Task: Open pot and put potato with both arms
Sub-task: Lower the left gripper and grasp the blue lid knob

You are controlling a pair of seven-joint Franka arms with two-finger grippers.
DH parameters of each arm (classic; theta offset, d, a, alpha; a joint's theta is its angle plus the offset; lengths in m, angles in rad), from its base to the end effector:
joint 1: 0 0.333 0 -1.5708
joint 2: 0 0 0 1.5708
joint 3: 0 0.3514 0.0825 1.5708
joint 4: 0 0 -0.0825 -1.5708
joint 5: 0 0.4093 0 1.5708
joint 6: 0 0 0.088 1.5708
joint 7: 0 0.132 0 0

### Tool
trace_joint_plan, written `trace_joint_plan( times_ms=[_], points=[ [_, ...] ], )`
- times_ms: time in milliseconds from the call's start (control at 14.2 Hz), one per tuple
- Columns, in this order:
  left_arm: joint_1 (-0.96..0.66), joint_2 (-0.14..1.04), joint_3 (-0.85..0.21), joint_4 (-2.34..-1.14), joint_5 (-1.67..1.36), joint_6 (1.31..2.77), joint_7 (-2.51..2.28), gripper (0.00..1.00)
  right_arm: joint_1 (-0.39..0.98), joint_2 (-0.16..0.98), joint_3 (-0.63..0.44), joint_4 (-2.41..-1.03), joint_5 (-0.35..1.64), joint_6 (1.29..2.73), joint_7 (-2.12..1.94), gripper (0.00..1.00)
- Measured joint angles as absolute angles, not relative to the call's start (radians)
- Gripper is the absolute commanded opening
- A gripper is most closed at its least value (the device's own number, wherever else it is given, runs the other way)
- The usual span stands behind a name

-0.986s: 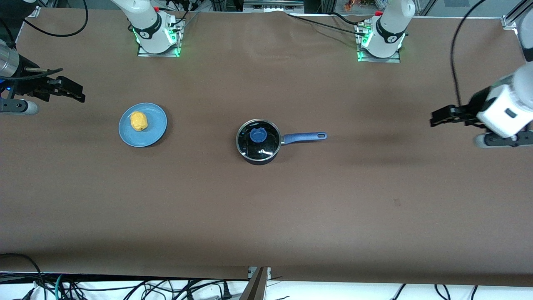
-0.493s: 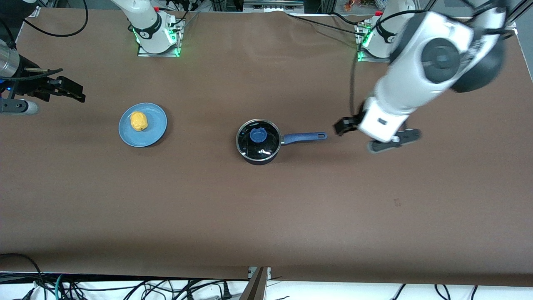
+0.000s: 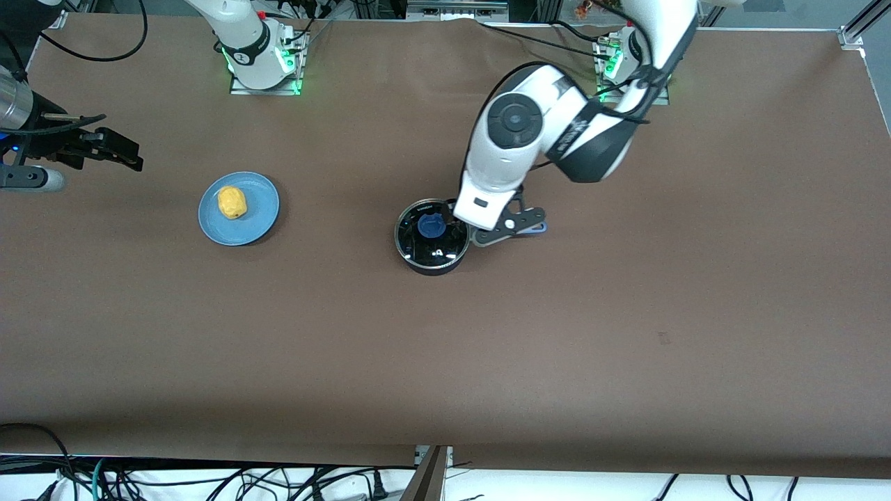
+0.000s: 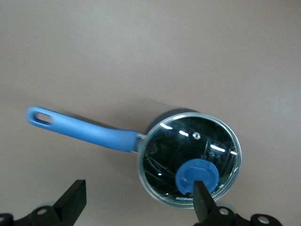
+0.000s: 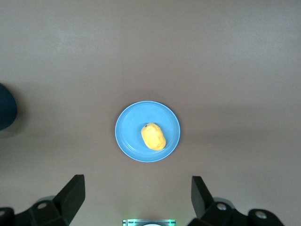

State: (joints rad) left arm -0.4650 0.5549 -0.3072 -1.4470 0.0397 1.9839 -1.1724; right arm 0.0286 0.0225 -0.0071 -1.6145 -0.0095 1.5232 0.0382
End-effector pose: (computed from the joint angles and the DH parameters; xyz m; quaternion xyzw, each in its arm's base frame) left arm 0.5637 -0.4895 0.3734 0.9753 0.2122 -0.0489 0.0377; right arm 0.5766 0.0112 0.5966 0.9983 -0.0083 -0.0567 0.0065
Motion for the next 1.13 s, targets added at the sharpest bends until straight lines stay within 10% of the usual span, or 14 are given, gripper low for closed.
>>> trace_joint_plan(
  times_ms=[1127],
  points=[
    [-0.633, 0.768, -0.263, -1.328, 0.187, 2.122, -1.422, 1.00, 0.029, 0.023, -0.006, -1.615, -0.010, 1.523, 0.038, 1.00]
  ],
)
